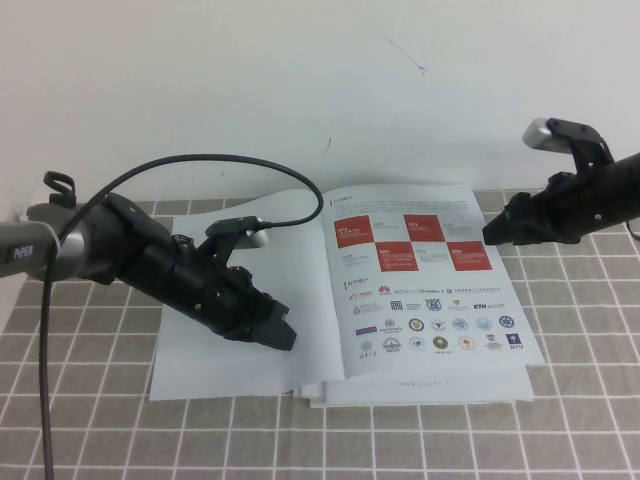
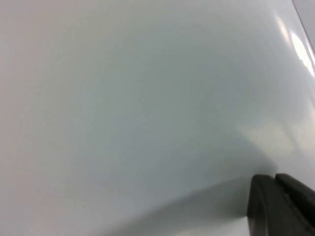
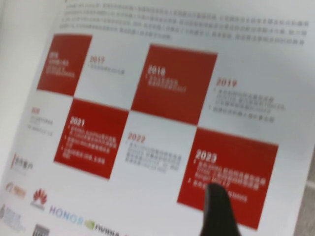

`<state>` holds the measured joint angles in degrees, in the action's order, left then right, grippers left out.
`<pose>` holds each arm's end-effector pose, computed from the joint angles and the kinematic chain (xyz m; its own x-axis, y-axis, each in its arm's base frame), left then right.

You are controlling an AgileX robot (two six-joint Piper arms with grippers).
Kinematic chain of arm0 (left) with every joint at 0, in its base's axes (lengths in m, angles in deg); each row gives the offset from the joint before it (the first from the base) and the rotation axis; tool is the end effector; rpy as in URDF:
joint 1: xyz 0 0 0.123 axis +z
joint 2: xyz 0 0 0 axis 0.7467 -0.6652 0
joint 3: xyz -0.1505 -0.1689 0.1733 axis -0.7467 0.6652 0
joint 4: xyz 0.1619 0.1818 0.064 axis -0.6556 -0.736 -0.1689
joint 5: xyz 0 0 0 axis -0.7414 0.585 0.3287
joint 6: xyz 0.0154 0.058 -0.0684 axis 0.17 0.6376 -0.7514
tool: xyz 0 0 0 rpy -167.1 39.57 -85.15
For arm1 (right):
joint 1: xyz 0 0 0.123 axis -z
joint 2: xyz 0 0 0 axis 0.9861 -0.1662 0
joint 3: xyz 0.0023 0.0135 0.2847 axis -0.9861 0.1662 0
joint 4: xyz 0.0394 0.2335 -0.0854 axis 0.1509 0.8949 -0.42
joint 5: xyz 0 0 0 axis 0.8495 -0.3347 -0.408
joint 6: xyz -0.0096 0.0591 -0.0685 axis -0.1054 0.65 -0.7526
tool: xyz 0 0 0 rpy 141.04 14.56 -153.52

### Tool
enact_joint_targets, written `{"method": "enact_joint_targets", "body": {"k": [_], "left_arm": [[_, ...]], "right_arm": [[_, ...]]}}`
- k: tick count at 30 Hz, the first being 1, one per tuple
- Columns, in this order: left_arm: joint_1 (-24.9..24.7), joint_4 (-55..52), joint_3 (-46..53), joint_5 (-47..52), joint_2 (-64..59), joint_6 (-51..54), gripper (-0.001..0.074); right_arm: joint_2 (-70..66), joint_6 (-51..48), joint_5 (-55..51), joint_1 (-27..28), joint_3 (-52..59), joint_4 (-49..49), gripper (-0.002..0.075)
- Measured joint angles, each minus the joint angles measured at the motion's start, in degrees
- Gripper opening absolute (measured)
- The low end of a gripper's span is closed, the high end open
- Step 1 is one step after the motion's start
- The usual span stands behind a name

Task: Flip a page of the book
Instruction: Open the closed book

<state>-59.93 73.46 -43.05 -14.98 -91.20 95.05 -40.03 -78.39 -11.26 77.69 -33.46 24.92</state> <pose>0.3915 -0.1364 0.1379 -0.8766 0.2861 -0.3869 0.4644 0.7133 -0.5249 0.4577 0.0672 0.1530 -0.8225 -0.1122 -0.5575 -0.3721 0.8475 0.3784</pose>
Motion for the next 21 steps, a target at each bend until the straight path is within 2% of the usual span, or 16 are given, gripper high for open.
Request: {"method": "enact_joint_targets", "body": {"k": [6, 21], "left_arm": [[0.0, 0.0, 0.0, 0.09, 0.0, 0.0, -0.0003], [0.0, 0.08, 0.0, 0.09, 0.0, 0.21, -0.0003]], "right_arm": [[0.0, 0.35, -4.56, 0.01, 0.0, -1.43, 0.0414], [-2.27, 1.12, -5.99, 0.01, 0.0, -1.92, 0.0405]]}}
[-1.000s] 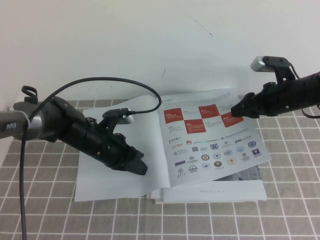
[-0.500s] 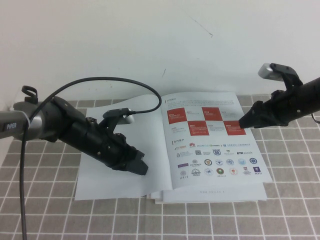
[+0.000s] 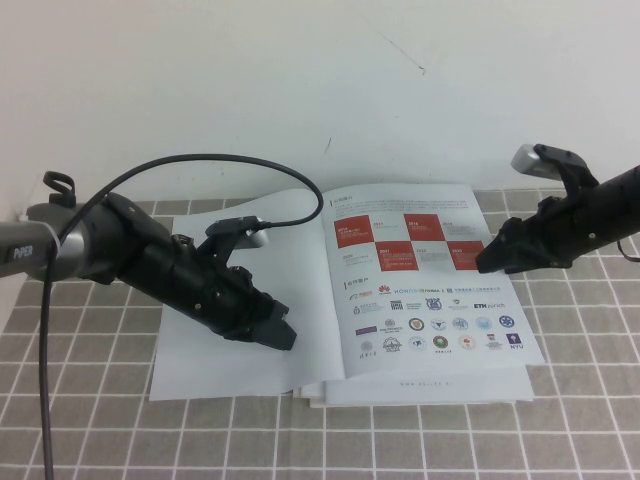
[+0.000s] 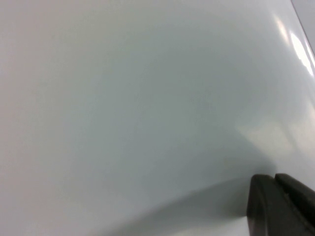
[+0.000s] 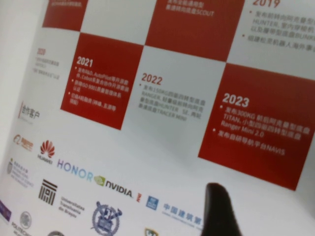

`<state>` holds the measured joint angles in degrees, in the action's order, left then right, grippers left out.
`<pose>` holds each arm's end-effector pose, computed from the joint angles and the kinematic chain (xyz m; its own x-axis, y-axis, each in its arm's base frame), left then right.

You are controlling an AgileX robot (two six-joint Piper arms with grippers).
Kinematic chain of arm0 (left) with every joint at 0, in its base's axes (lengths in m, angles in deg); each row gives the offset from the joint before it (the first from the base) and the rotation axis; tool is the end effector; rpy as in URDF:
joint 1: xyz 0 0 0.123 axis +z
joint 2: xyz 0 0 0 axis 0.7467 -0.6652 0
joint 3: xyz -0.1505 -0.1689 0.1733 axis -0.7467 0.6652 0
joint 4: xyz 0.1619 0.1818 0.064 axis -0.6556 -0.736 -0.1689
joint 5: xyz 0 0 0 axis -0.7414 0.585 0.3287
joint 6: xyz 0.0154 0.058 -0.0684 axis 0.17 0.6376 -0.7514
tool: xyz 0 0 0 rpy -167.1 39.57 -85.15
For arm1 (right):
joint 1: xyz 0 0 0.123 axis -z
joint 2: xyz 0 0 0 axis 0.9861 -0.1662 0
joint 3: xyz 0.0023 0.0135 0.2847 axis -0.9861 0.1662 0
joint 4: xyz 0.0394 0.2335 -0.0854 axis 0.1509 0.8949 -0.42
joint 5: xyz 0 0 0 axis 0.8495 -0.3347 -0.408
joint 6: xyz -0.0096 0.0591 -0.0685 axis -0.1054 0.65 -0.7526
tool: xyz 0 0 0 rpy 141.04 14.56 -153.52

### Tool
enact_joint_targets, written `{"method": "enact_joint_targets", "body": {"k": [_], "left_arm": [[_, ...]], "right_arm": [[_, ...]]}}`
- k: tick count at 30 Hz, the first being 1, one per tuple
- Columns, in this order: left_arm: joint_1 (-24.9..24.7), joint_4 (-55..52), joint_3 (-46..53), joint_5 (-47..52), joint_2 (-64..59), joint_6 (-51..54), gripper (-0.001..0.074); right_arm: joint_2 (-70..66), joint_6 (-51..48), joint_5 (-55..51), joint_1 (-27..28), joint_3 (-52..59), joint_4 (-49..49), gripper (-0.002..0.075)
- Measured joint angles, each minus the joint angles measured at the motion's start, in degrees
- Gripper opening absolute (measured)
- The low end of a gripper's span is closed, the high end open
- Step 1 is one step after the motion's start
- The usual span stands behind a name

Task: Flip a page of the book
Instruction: Open the closed book

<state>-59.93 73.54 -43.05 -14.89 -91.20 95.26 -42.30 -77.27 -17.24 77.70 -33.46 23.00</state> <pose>0.3914 -0.1365 0.1380 -0.8754 0.2882 -0.3882 0.4671 0.7113 -0.5252 0.4497 0.0709 0.1333 -0.8723 -0.1637 -0.4607 -0.3835 0.8136 0.4371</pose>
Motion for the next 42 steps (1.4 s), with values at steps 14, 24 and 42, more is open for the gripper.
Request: {"method": "enact_joint_targets", "body": {"k": [14, 24, 42], "left_arm": [[0.0, 0.0, 0.0, 0.0, 0.0, -0.1, -0.0003], [0.0, 0.0, 0.0, 0.0, 0.0, -0.1, -0.0003], [0.0, 0.0, 0.0, 0.0, 0.0, -0.23, -0.0003]], "right_arm": [[0.0, 0.0, 2.2, 0.0, 0.0, -0.16, 0.0405], [-0.58, 0.0, 2.1, 0.0, 0.0, -0.28, 0.0405], [-0.46, -3.2, 0.83, 0.0, 0.0, 5.6, 0.0402]]}}
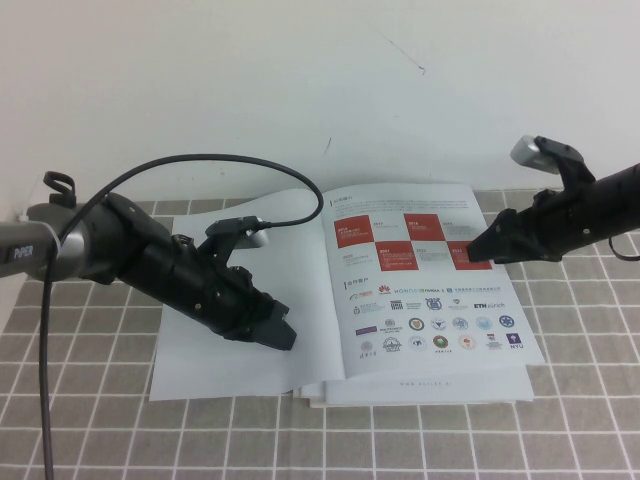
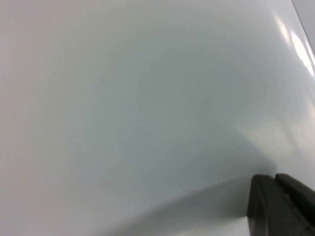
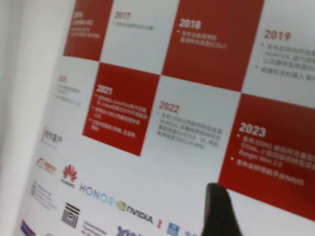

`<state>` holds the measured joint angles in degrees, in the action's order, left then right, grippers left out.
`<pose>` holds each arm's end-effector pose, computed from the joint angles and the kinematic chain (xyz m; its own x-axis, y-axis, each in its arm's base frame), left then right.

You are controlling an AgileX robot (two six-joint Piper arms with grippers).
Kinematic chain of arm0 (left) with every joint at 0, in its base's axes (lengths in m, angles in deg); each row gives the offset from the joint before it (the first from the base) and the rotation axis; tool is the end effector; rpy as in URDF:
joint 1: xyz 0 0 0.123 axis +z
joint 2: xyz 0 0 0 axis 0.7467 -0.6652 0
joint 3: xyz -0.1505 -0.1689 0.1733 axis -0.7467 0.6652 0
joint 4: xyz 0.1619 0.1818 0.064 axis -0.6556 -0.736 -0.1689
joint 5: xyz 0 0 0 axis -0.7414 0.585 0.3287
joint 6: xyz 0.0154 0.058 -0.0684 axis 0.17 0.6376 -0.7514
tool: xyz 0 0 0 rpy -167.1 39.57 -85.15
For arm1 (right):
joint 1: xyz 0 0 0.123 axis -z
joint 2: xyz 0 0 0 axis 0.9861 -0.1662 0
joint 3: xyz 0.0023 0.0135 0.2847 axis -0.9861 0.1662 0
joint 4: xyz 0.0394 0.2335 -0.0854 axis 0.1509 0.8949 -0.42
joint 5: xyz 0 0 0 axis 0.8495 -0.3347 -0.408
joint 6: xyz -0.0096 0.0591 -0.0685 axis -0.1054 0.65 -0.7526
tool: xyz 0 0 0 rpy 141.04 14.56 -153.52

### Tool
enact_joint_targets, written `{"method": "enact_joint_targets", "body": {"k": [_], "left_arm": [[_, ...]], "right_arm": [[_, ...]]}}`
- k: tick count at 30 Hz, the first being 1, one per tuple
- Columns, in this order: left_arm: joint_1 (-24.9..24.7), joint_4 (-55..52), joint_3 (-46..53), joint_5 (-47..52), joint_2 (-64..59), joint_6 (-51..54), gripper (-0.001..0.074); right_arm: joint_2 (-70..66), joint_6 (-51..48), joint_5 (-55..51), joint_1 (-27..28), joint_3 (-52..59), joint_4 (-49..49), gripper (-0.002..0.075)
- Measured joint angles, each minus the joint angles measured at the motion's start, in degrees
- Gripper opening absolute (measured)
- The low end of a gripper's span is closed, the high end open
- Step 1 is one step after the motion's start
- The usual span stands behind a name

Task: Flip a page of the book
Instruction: Open the closed book

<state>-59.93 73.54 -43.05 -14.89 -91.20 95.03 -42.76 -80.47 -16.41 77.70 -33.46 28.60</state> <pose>0.3914 -0.1365 0.1380 -0.8772 0.2853 -0.3861 0.4636 0.7125 -0.5268 0.4535 0.0741 0.1337 -0.8614 -0.1174 -0.4942 -0.3791 0.7962 0.4716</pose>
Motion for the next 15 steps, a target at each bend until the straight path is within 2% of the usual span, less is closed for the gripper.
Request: {"method": "enact_joint_targets", "body": {"k": [7, 15], "left_arm": [[0.0, 0.0, 0.0, 0.0, 0.0, 0.0, -0.0003], [0.0, -0.2, 0.0, -0.28, -0.12, 0.0, -0.0003]], "right_arm": [[0.47, -3.19, -1.12, 0.0, 0.0, 2.5, 0.04], [0.47, 2.93, 0.85, 0.1, 0.0, -8.99, 0.0398]]}}
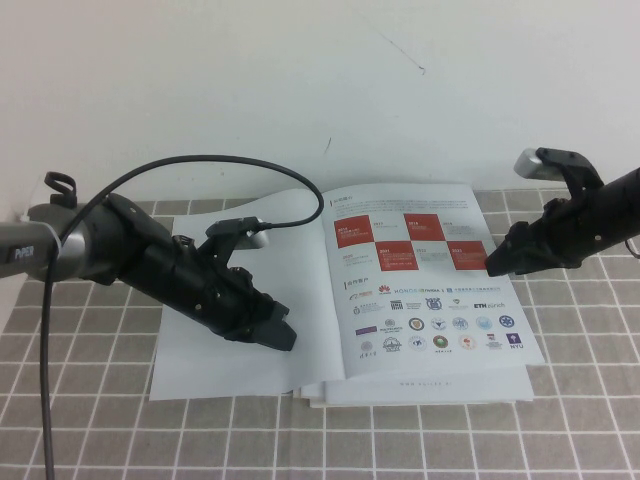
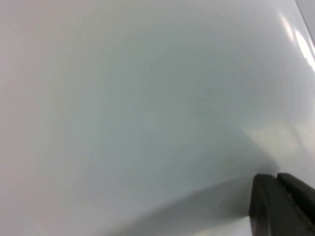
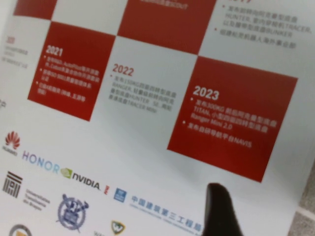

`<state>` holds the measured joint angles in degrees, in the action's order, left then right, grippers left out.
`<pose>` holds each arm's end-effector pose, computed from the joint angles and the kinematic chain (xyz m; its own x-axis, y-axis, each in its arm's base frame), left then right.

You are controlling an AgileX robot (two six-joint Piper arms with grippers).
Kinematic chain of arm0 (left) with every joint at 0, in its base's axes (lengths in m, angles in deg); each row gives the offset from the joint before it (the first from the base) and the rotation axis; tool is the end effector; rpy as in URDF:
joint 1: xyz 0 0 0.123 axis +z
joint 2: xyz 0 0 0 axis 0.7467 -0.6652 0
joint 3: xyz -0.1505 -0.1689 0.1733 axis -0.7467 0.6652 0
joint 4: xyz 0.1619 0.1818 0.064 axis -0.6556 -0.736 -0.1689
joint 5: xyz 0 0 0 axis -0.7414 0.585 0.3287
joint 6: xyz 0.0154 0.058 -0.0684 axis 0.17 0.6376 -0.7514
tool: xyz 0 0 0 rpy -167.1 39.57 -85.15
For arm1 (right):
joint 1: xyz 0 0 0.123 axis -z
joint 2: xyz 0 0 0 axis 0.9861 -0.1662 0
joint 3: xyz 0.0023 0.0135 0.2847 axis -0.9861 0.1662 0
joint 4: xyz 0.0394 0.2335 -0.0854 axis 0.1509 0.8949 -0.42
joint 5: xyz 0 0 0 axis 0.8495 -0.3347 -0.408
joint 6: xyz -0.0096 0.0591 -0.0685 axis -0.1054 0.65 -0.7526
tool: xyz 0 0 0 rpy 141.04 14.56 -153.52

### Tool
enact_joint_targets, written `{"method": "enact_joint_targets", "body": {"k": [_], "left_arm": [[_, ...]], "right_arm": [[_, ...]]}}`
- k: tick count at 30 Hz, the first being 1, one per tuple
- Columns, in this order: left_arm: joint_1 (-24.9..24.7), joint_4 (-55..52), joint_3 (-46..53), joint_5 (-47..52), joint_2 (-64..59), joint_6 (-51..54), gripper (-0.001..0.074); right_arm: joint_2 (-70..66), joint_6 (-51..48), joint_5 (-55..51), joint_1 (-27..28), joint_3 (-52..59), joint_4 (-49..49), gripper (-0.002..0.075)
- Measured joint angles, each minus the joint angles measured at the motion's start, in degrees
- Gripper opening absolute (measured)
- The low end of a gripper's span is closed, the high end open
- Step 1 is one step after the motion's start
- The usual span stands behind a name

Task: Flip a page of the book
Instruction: Open the closed book

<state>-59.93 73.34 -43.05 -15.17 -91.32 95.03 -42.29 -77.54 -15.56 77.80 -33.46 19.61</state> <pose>0.3918 -0.1362 0.1369 -0.8768 0.2864 -0.3862 0.4638 0.7155 -0.5224 0.4507 0.0662 0.1311 -0.8575 -0.2069 -0.4710 -0.4074 0.8321 0.3763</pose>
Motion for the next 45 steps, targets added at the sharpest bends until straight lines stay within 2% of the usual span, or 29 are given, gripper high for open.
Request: {"method": "enact_joint_targets", "body": {"k": [6, 15, 45], "left_arm": [[0.0, 0.64, -0.12, 0.0, -1.04, 0.0, -0.0003], [0.41, 1.42, -0.12, 0.36, -1.37, 0.0, -0.0003], [0.46, 1.51, -0.12, 0.59, -1.38, 0.21, -0.0003]], "right_arm": [[0.0, 0.52, 0.0, 0.11, 0.0, -0.81, 0.0398], [0.0, -2.22, -1.06, 0.11, 0.0, 5.3, 0.0398], [0.0, -0.71, 2.66, -1.05, 0.0, 2.15, 0.0398]]}}
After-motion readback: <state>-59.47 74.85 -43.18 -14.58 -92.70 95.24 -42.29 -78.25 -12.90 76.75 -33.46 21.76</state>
